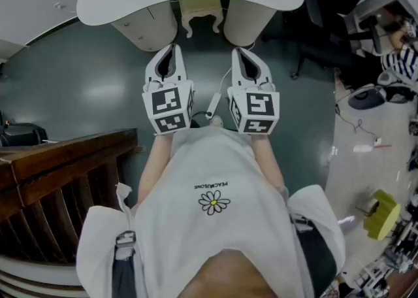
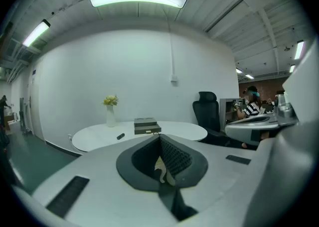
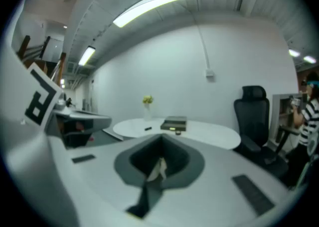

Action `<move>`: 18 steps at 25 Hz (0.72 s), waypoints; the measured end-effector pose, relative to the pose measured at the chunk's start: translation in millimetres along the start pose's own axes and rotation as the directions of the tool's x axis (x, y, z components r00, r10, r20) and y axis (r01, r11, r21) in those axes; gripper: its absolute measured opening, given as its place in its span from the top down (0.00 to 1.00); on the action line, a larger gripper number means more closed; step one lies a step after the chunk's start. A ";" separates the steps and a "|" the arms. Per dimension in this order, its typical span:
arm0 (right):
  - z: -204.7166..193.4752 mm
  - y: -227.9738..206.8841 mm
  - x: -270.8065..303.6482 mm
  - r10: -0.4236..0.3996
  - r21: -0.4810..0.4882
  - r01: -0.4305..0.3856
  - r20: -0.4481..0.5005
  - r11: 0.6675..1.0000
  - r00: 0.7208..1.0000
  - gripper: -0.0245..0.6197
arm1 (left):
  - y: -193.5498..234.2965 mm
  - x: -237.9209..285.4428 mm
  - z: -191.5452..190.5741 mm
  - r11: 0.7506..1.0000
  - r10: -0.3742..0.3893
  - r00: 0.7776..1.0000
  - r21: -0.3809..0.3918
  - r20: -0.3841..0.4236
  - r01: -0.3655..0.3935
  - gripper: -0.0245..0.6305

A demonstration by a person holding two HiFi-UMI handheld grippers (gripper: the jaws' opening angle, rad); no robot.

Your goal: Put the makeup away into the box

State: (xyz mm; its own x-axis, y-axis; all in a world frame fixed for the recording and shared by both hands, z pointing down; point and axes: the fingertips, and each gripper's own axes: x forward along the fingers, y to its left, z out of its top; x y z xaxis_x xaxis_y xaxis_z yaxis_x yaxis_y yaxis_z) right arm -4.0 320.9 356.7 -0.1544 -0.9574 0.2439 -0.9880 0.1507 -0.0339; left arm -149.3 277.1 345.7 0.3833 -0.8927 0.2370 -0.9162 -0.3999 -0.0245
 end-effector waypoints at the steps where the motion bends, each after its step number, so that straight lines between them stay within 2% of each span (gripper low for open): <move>1: -0.4 -0.3 0.7 0.001 0.001 -0.001 -0.001 1.000 1.000 0.92 | -0.3 0.6 0.1 1.000 0.000 1.000 -0.002 0.001 0.000 0.93; 12: -9.6 -5.3 3.8 0.021 0.003 -0.020 -0.021 1.000 1.000 0.92 | -8.6 4.7 -8.0 1.000 -0.002 1.000 -0.005 -0.016 0.002 0.93; 18: -8.4 -6.5 1.2 0.074 0.026 -0.074 0.005 0.997 0.997 0.92 | -17.0 6.6 -10.4 1.000 -0.004 1.000 -0.009 -0.016 0.004 0.93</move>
State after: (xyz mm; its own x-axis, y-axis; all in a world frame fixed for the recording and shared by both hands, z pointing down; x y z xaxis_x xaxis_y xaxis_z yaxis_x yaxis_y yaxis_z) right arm 2.3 320.8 365.4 -0.2269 -0.9449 0.2359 -0.9737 0.2145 -0.0772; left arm -132.4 280.2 357.8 0.3850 -0.8876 0.2527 -0.9158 -0.4014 -0.0149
